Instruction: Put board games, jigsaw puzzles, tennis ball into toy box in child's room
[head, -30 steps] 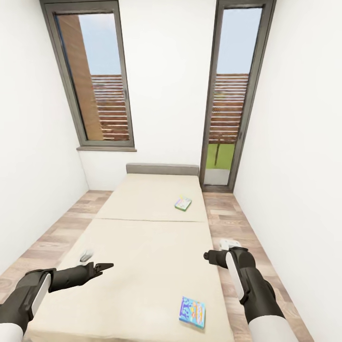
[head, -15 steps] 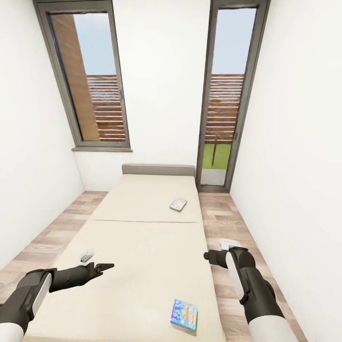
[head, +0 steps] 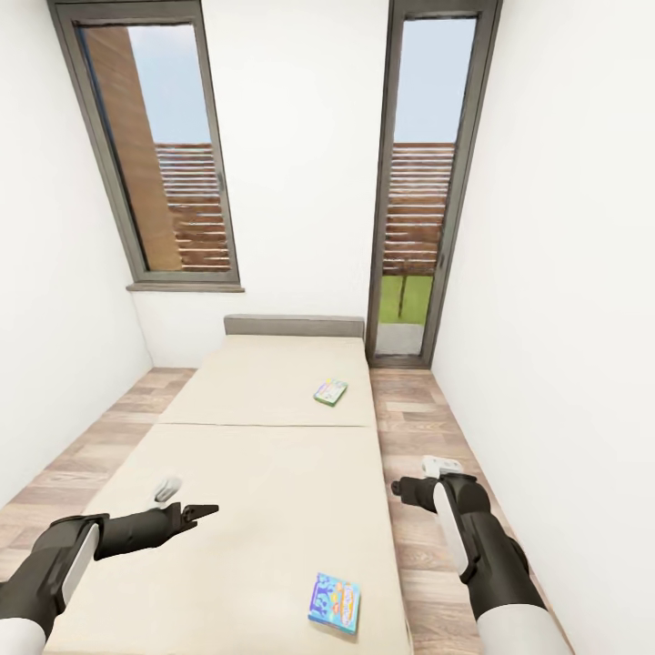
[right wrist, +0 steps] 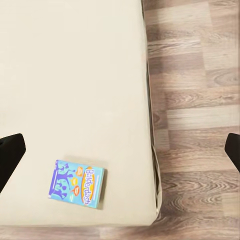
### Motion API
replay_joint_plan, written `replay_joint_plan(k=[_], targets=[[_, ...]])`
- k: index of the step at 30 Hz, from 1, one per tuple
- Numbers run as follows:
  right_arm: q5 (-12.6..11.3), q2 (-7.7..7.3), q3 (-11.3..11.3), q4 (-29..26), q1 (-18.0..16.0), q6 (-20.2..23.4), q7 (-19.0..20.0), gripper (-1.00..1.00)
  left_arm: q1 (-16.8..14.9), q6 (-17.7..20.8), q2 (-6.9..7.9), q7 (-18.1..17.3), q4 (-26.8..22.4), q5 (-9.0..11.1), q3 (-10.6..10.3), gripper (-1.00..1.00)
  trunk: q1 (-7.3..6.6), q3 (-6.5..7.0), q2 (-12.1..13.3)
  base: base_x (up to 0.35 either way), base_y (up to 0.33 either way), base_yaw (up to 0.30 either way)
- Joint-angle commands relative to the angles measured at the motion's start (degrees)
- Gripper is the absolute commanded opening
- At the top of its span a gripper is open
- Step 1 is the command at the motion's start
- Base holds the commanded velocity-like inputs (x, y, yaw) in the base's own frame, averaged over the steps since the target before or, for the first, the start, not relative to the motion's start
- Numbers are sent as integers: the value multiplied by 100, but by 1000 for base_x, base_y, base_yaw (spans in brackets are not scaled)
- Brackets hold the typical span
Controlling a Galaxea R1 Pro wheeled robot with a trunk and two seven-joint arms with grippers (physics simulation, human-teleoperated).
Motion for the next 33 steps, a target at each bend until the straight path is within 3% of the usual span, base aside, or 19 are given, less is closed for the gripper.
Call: replay_joint_plan(k=[1,15,33], targets=[[-21,1,-9,-5,-3,17,-25,100,-3,44,1,-3,1,25,5,100,4,-14,-14,0,-32,-1],[-29,7,-10,-21,-7,23,-22,100,-3,44,1,6,-1,17,19,100,4,-14,-14,0,-21,0],[-28,15,16,-16,-4,10,-30,100,-4,39,1,6,1,13,33,100,4,-14,-14,7,-272,0]])
